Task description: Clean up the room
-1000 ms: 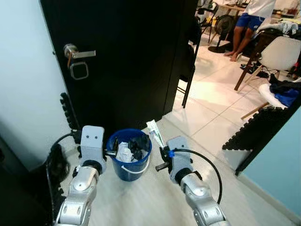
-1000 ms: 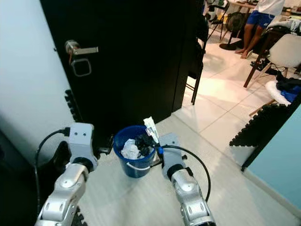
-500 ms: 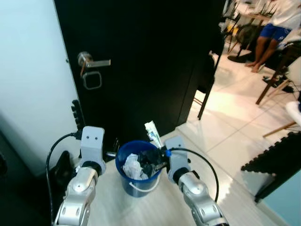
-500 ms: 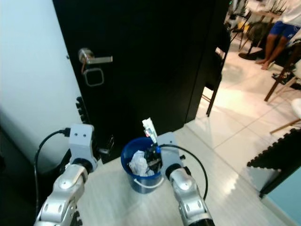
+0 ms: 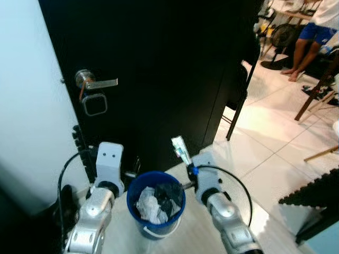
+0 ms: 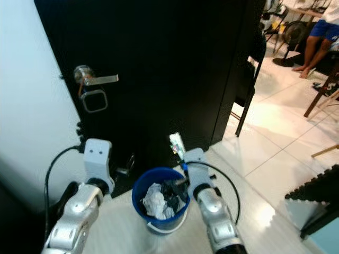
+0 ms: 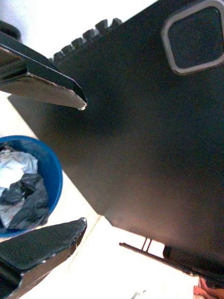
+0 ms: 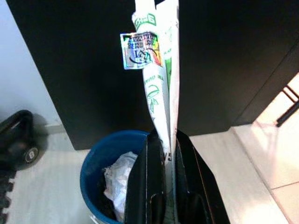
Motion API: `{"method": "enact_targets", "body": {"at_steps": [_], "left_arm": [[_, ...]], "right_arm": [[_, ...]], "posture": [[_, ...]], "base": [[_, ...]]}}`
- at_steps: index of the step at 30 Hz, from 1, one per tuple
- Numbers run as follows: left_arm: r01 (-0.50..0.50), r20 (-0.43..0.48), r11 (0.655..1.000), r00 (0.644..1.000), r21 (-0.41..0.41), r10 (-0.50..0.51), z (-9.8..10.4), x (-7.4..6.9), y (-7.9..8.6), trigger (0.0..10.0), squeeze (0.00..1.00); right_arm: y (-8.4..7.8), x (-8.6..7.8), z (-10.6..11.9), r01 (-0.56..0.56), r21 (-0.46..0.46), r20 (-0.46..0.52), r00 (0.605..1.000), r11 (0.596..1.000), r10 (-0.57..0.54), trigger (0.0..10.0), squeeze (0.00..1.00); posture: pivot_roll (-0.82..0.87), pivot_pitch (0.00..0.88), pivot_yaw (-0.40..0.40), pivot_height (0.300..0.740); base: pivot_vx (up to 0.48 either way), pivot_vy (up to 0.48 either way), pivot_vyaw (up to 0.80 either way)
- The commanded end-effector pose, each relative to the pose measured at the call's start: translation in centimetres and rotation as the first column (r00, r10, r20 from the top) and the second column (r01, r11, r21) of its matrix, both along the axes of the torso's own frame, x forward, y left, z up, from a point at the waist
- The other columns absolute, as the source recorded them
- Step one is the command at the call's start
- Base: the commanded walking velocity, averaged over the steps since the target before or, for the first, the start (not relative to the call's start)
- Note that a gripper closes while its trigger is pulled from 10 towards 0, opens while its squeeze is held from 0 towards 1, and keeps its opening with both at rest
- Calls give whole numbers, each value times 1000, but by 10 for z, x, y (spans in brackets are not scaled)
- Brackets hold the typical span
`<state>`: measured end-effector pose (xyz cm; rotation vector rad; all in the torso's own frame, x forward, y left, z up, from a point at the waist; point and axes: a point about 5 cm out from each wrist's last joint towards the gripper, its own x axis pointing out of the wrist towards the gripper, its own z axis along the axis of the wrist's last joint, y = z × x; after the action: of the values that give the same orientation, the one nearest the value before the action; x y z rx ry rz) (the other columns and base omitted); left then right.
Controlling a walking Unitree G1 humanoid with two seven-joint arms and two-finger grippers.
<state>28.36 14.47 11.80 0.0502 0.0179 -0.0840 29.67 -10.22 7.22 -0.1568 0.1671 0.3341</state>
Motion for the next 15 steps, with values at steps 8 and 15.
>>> {"method": "enact_targets", "body": {"at_steps": [8,15], "left_arm": [[13,-9,1000,1000,4,-13,-2,-1,-4,10000,0],[5,-17,1000,1000,11,-5,-3,-2,-2,10000,0]], "right_arm": [[-7,1,-5,9,-22,-16,1000,1000,-10,10000,0],[-5,5,-5,-6,-35,-11,1000,999,5,10000,0]], "posture": [[80,44,-41,740],[83,47,-44,740]], "base": [[386,0,0],[327,0,0]]}}
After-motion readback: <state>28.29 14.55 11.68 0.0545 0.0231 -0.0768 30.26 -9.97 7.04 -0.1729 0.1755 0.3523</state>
